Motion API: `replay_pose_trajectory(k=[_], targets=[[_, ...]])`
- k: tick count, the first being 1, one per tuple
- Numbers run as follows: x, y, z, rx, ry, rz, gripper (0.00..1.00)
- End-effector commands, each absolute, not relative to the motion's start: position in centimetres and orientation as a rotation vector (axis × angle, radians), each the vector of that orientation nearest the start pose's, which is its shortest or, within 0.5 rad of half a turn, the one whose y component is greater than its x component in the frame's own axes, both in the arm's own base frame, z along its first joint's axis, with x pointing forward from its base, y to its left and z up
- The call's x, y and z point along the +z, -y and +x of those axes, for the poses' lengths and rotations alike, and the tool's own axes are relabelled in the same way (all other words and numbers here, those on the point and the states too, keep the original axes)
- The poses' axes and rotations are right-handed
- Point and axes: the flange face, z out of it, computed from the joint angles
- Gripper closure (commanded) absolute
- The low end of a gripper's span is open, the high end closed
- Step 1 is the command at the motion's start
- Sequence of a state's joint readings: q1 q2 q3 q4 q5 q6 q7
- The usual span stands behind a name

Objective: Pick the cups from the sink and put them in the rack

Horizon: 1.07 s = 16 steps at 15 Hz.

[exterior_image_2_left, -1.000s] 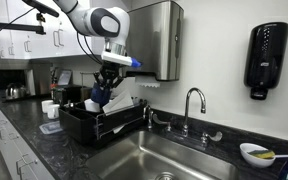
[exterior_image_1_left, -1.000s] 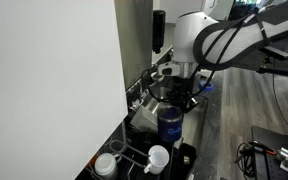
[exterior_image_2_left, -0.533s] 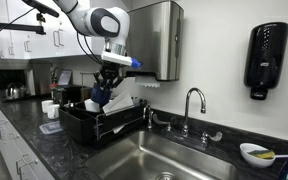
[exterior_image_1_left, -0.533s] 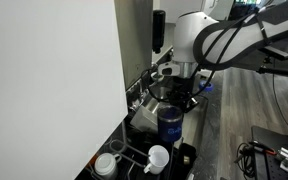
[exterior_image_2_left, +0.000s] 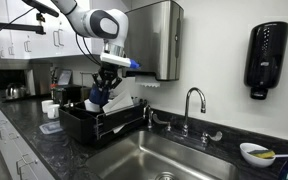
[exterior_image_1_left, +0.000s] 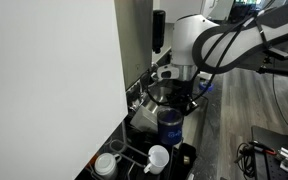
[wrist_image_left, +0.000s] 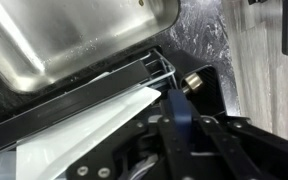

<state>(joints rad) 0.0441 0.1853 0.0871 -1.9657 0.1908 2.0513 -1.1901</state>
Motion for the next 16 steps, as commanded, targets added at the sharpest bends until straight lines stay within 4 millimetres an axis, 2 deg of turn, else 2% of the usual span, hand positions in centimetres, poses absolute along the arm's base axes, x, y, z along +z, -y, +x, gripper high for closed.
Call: replay_pose_trajectory(k=[1,8,16], targets=[[37.4,-9.2,57.8,-0.012,1.726,-2.386,0.96],[38.4,-10.7,57.4,-0.011,1.828,-2.399,0.96],[39.9,-11.4,57.9,-0.024,1.956,-2.509,0.96]])
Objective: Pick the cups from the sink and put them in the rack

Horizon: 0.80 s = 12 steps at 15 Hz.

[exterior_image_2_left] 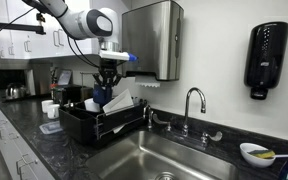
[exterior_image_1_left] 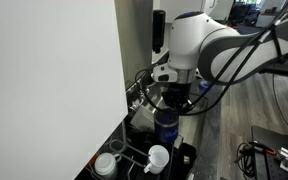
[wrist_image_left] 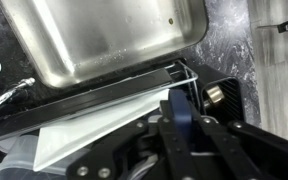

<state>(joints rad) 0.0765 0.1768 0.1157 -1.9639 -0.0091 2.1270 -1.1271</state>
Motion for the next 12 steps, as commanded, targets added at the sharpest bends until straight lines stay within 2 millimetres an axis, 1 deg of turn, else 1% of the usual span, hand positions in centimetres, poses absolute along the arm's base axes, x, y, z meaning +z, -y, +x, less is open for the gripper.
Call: replay_pose_trajectory(k=[1,5,12], targets=[[40.0,-11.6,57.9,-0.025,1.967,-2.514,0.96],[40.4,-12.1,57.9,-0.034,1.999,-2.506,0.96],[38.6,-14.3,57.4,0.019,2.069,-2.436,0.96]])
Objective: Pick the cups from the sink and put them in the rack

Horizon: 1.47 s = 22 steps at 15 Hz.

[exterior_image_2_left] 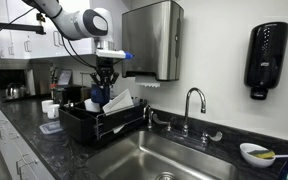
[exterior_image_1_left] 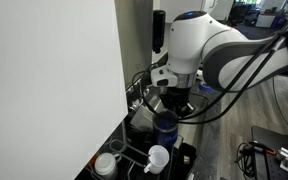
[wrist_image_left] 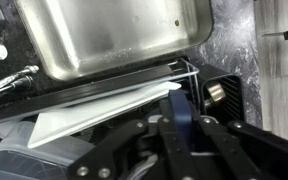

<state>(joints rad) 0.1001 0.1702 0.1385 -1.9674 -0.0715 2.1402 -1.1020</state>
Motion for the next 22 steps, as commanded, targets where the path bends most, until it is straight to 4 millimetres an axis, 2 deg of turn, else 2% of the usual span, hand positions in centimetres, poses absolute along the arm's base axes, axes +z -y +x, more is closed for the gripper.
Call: replay_pose_trajectory(k=[1,11,22], targets=[[38.4,-14.5,57.3,0.027,2.082,-2.432,0.96],[38.3,-15.0,57.2,0.051,2.161,-2.414,0.96],[37.6,-17.0,57.5,-0.03,2.157,-2.37,0.96]])
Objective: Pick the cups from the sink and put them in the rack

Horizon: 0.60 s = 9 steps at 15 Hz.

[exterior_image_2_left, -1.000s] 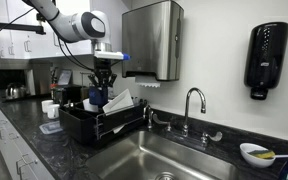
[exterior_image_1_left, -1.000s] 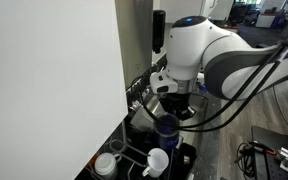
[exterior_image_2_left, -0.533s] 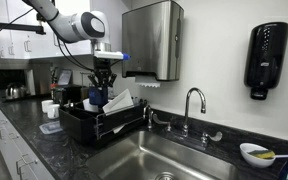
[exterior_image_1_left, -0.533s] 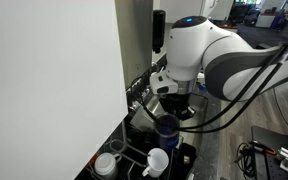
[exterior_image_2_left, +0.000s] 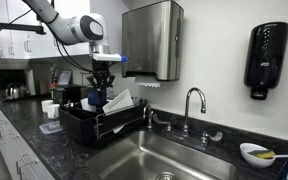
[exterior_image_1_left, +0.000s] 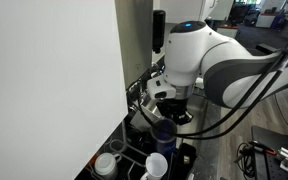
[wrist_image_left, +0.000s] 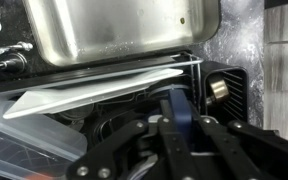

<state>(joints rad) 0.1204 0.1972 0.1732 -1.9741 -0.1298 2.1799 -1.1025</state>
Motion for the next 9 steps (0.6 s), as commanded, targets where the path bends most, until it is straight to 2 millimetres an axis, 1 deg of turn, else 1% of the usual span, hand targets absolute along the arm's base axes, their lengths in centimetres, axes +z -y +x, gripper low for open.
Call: replay_pose_trajectory(k=[1,9], targets=[[37.7,-17.3,57.5,-0.04,2.158,-2.366,0.96],[38.0,-19.5,57.3,-0.091,2.175,-2.342,0.96]])
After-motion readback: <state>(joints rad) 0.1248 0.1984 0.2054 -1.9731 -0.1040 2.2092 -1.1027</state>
